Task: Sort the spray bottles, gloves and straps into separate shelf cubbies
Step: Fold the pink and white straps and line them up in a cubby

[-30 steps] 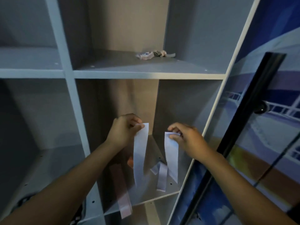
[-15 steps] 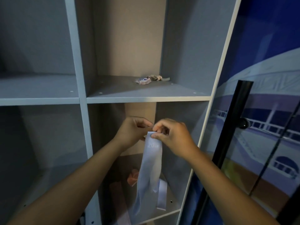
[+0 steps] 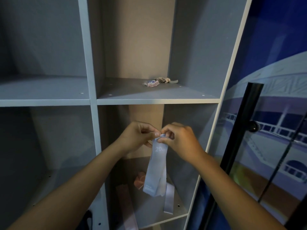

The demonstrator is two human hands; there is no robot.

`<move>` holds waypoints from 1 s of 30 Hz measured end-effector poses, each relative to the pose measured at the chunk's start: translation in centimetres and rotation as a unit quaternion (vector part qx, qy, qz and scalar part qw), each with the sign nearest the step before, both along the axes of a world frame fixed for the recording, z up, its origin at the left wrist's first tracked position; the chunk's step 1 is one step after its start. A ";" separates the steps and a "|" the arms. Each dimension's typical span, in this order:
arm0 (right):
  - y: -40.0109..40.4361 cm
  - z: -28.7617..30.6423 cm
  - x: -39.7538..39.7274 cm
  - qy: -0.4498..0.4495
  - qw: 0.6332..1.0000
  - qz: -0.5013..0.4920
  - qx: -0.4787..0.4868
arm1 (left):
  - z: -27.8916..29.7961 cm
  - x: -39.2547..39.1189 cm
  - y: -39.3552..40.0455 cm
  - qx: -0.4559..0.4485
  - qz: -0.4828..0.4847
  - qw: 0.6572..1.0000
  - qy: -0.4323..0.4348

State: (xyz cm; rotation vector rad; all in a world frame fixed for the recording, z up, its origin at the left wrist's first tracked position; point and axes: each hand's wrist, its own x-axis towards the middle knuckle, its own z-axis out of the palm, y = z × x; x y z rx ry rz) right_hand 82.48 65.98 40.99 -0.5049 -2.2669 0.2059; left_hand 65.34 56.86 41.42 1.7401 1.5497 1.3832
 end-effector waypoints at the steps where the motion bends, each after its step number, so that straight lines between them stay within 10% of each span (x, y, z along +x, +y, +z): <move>1: 0.1 -0.1 0.0 -0.001 1.000 0.001 0.012 | 0.0 0.0 -0.1 -0.004 -0.005 1.000 0.011; 17: 2.0 -3.5 1.3 0.003 0.988 0.093 -0.122 | -2.2 -0.1 0.6 0.013 0.044 0.989 0.144; 30: 1.4 -10.2 1.6 0.003 0.908 0.185 -0.375 | -9.6 -0.8 -1.0 -0.039 -0.007 0.999 0.024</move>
